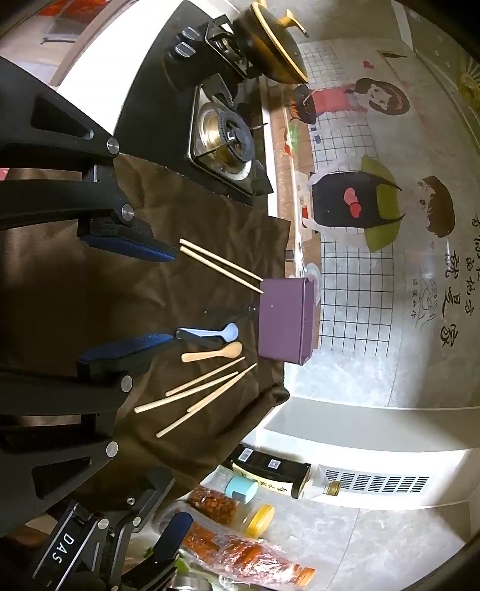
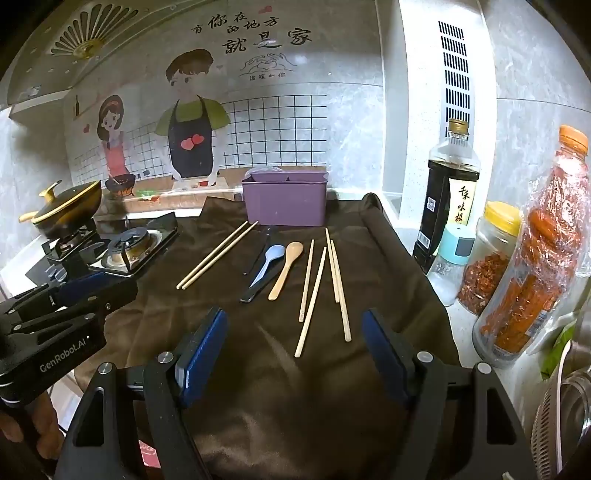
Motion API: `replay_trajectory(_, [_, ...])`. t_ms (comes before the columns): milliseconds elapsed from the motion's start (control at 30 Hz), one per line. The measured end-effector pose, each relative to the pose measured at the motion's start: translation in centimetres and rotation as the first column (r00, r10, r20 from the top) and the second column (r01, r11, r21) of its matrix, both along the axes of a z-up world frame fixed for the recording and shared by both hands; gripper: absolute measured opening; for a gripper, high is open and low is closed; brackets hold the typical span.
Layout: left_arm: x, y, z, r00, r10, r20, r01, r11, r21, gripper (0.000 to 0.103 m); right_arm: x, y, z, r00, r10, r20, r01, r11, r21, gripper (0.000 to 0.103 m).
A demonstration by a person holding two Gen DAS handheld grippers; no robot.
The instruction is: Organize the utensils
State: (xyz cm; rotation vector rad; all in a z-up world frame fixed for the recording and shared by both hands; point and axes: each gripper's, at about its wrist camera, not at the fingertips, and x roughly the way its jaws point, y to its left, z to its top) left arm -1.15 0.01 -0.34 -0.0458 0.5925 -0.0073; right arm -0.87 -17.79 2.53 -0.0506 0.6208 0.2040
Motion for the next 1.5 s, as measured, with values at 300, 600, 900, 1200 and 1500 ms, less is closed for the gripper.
replay_trajectory(300, [-0.4,0.4,-0.5,0.999,0.020,-0.036,-0.021,1.000,-0.007,0.042,0.1,-0.1,-0.6,0.999,0.011,-0.036,-0.010,1.000,0.011,0.074])
replay_trajectory(600, [-1.0,0.1,-0.8,0.999,0.026,-0.045,-0.026,1.000,0.000,0.042,-0.2,-0.3,-0.7,0.999,0.017,-0.049,-0.016,1.000,0.020,0.074])
replay_trajectory(900, [-1.7,-0.1,-0.8,0.999,0.015,-0.038,-0.015,1.000,0.001,0.042,-0.3,-0.3,-0.7,0.999,0.015,-0.044,-0.015,1.000,0.015,0.074])
replay_trajectory(1200, [-1.5,-0.4,-0.5,0.999,0.000,-0.038,0.000,1.000,-0.002,0.042,-0.8,-0.7,-0.5,0.999,-0.003,-0.039,0.004,1.000,0.019,0.074])
replay_trajectory(1500, [-1.4,-0.5,-0.5,0.999,-0.003,-0.037,0.003,1.000,-0.001,0.042,-0.7,-1.0,-0.4,0.999,-0.010,-0.040,0.011,1.000,0.023,0.074])
